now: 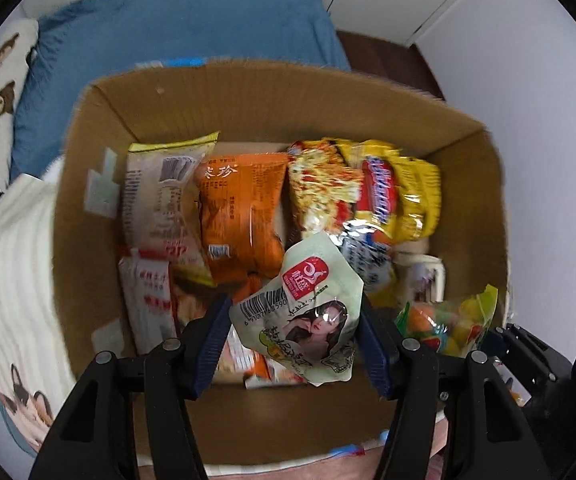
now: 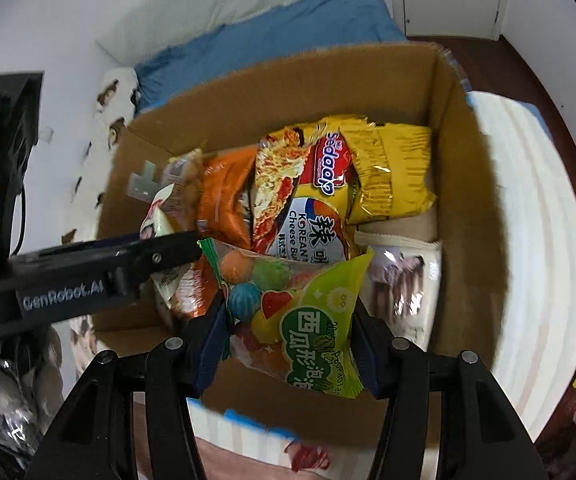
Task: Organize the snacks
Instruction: 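Carry both packs into the box and open both tools to release, then move both tools back toward the last snacks on the bed, then grasp the brown shrimp cracker pack with the left tool while the right tool grasps the red chocolate pack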
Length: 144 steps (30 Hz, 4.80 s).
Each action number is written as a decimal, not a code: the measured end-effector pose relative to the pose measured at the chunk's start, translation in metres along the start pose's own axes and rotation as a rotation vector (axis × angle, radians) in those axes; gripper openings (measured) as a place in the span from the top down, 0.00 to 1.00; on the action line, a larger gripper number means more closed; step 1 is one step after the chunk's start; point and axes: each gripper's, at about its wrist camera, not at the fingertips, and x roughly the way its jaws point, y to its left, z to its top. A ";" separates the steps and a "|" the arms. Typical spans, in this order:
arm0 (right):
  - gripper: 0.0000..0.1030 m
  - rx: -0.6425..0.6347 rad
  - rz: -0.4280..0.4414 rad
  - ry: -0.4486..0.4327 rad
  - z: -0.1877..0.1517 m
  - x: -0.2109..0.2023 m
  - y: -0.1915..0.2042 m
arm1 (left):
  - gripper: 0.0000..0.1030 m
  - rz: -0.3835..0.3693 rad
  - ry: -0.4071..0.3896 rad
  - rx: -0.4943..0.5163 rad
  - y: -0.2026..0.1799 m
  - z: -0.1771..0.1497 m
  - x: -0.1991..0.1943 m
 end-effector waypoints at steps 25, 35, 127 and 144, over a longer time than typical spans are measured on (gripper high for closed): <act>0.07 0.025 -0.145 0.054 0.001 0.002 -0.015 | 0.10 0.101 -0.068 0.041 0.007 -0.023 -0.019; 0.07 -0.017 -0.214 -0.128 -0.036 -0.059 -0.002 | 0.10 0.115 -0.264 -0.006 0.018 -0.086 -0.071; 0.61 0.221 0.039 0.126 -0.300 0.042 -0.077 | 0.30 0.200 0.030 0.037 -0.020 -0.314 0.105; 0.39 0.298 0.065 0.118 -0.333 0.057 -0.072 | 0.30 0.117 0.002 -0.021 0.007 -0.330 0.084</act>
